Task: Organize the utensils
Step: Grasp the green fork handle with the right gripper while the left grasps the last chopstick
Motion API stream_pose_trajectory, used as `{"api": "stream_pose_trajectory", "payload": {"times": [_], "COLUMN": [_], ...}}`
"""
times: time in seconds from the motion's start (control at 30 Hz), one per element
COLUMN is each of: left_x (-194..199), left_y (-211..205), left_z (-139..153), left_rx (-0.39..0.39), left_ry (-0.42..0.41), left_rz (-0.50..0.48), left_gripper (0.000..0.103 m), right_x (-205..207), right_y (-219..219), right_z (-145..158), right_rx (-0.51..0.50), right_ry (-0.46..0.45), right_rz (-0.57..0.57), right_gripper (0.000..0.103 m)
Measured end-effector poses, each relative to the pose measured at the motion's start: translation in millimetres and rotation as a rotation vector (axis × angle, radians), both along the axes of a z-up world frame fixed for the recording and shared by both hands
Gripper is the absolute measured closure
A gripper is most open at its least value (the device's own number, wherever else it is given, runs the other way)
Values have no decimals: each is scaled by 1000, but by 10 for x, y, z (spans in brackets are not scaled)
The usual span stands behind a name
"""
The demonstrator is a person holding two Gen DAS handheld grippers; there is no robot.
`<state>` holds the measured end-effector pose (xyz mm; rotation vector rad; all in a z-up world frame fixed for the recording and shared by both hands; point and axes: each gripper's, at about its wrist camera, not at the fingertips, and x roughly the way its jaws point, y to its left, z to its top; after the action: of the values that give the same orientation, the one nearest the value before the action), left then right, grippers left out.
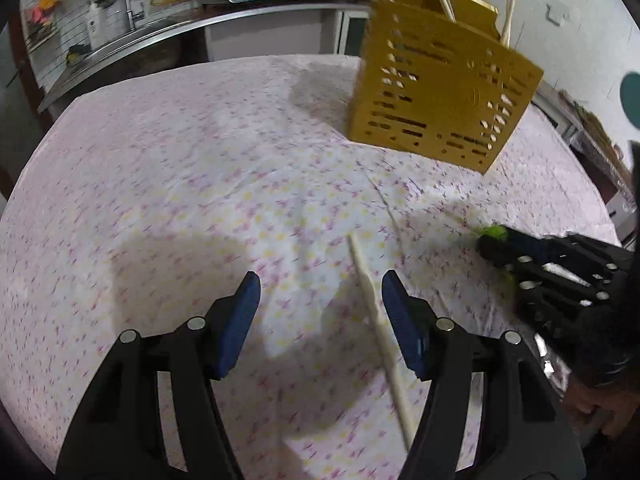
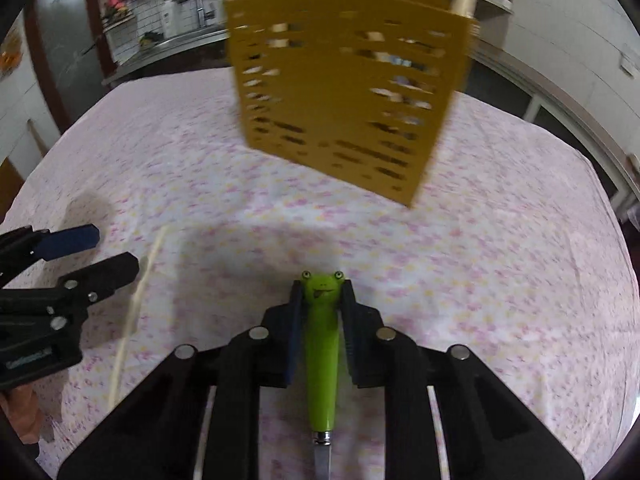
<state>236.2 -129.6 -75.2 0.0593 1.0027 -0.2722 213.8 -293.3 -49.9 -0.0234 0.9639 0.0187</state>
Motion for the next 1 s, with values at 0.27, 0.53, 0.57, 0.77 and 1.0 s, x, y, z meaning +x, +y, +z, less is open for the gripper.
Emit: {"api": "stream_pose_trajectory", "payload": {"times": [0.27,0.53,0.57,0.77,1.0], "left_x": [201,192,180,159,87], "left_y": [-322,-401,-405,-254,-118], "left_z": [-142,-110,-93,97,452], "left_rx": [95,132,133,54,-24], "left_ry": [27,0,-1,-18,-63], "left_rz": [-34,-35,-39,-36,-34], "left_gripper": [48,97,98,100,100], "right_x": [-44,20,22,-14,-84], "right_y": [-361,-311,-305,-281,-317], "right_z": [-24,-42,-32,133,393], "right_rx": [35,63,64,61,88], "right_ry": [8,8,7,-24,-85], "right_rz": [-54,-59,-58,-56,-58], "right_gripper": [84,84,84,84,84]}}
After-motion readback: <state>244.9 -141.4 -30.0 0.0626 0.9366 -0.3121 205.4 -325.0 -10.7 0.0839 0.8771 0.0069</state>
